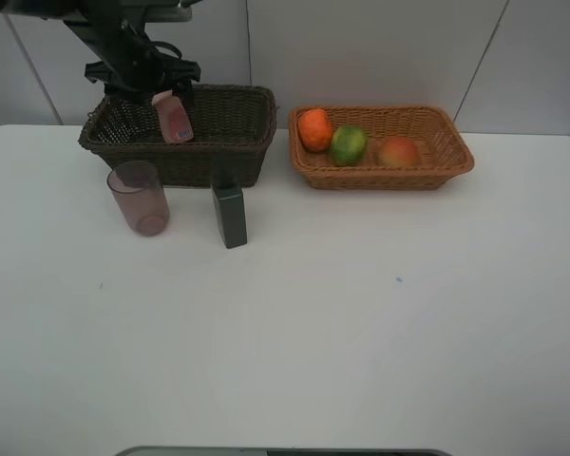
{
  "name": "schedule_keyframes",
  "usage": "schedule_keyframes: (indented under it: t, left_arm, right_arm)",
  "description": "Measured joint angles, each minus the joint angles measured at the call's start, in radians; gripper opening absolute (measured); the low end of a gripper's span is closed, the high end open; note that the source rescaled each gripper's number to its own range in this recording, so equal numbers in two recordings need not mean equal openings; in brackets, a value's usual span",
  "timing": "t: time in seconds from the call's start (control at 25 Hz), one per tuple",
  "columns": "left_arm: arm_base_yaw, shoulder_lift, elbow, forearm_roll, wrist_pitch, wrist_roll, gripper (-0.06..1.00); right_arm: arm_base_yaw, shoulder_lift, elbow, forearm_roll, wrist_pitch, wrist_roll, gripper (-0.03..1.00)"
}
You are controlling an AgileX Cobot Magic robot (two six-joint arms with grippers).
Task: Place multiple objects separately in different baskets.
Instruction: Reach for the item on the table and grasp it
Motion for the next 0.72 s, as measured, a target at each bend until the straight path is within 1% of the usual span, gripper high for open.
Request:
schedule_keyframes:
  t: [0.16,0.28,0.44,0.6,0.72]
  left_arm:
    - [-0.018,-0.064,0.002,0.0,0.091,0.0,1.0]
    - [-0.035,-0.129,0.05,-0.014,0.131,0.002,1.0]
    - [-0.041,-0.24,0.192,-0.03,0.144,0.002,1.0]
    - [-0.035,-0.353,0.362,-0.015,0.14,-0.013,1.0]
    - [-0.019,-0.427,0.481,-0.007,0.115,-0.041,1.0]
  right_arm:
    - [0.0,0.0,0.0,0.0,0.0,0.0,0.96]
    - [0.0,0.0,0.0,0.0,0.0,0.0,0.96]
    - [0.0,0.0,0.0,0.001,0.0,0.0,0.96]
    - [0.0,0.0,0.0,0.001,0.0,0.0,0.96]
    - [0.0,0.0,0.0,0.001,0.0,0.0,0.96]
